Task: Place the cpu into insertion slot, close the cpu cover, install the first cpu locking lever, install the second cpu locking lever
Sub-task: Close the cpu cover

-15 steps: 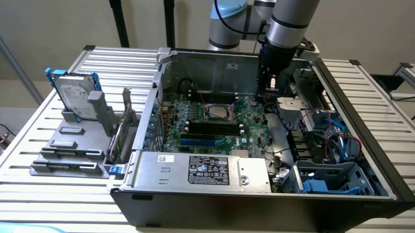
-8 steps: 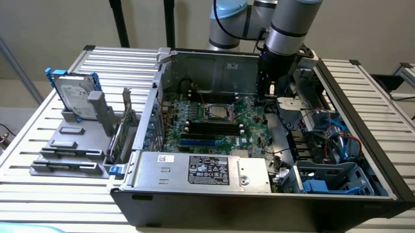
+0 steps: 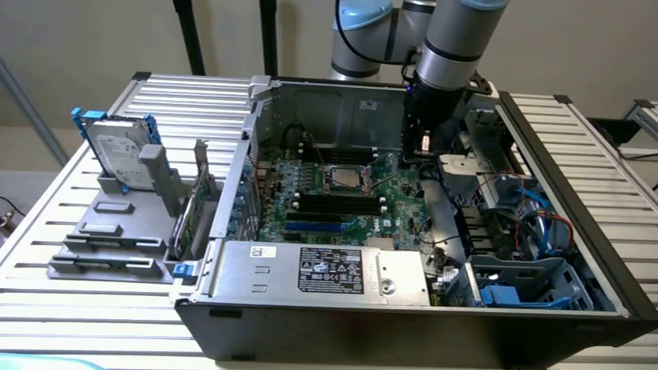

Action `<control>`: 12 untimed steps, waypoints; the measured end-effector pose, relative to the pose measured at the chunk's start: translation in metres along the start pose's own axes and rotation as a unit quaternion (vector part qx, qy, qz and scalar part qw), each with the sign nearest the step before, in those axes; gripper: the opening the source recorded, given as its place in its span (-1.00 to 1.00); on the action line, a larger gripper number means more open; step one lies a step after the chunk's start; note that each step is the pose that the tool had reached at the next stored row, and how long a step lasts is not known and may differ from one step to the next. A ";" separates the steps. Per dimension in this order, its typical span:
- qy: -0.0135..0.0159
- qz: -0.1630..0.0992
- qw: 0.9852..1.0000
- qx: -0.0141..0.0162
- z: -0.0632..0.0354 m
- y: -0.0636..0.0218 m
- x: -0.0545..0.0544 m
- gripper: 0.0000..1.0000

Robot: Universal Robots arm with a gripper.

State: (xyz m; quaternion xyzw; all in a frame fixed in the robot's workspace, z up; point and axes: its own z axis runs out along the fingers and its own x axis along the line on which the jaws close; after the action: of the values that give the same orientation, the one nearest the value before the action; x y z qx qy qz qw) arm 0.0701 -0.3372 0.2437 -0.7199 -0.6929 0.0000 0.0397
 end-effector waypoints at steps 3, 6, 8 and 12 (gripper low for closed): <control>-0.001 0.001 1.000 0.021 0.0000 0.0000 0.001 -0.79; -0.001 0.002 0.999 0.039 0.0000 0.0000 0.001 -0.79; -0.001 0.003 0.999 0.050 -0.0001 -0.0002 0.001 -0.79; -0.001 0.004 0.998 0.070 -0.0001 -0.0050 0.000 -0.79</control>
State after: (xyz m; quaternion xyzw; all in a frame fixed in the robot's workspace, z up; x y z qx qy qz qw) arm 0.0651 -0.3366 0.2441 -0.7181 -0.6884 0.0491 0.0890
